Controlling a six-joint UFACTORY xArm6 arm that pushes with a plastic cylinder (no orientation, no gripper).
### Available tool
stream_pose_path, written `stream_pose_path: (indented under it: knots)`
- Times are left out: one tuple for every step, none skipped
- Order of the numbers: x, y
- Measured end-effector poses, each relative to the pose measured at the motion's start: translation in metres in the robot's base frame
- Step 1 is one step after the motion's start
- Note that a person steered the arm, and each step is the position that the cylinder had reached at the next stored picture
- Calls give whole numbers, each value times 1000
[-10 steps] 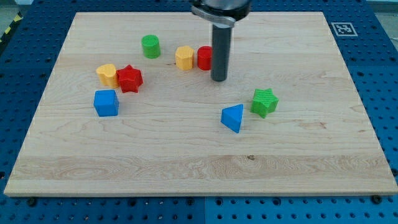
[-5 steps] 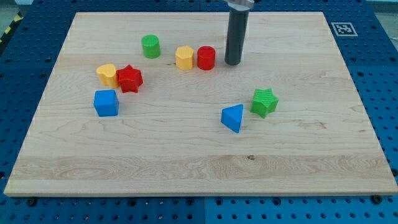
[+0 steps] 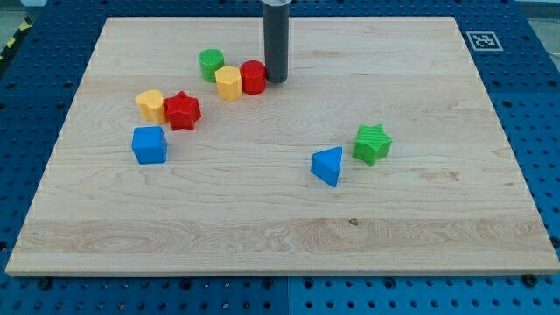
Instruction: Push the red circle along with yellow hexagon towards the center left of the board
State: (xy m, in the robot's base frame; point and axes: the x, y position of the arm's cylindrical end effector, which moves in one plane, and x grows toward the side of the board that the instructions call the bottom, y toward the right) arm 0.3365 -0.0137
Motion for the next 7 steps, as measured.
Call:
stream_pose_path:
  knots:
    - [0, -10]
    - [4, -22]
    - [19, -33]
    - [23, -53]
    - [23, -74]
    - [23, -89]
    - [23, -98]
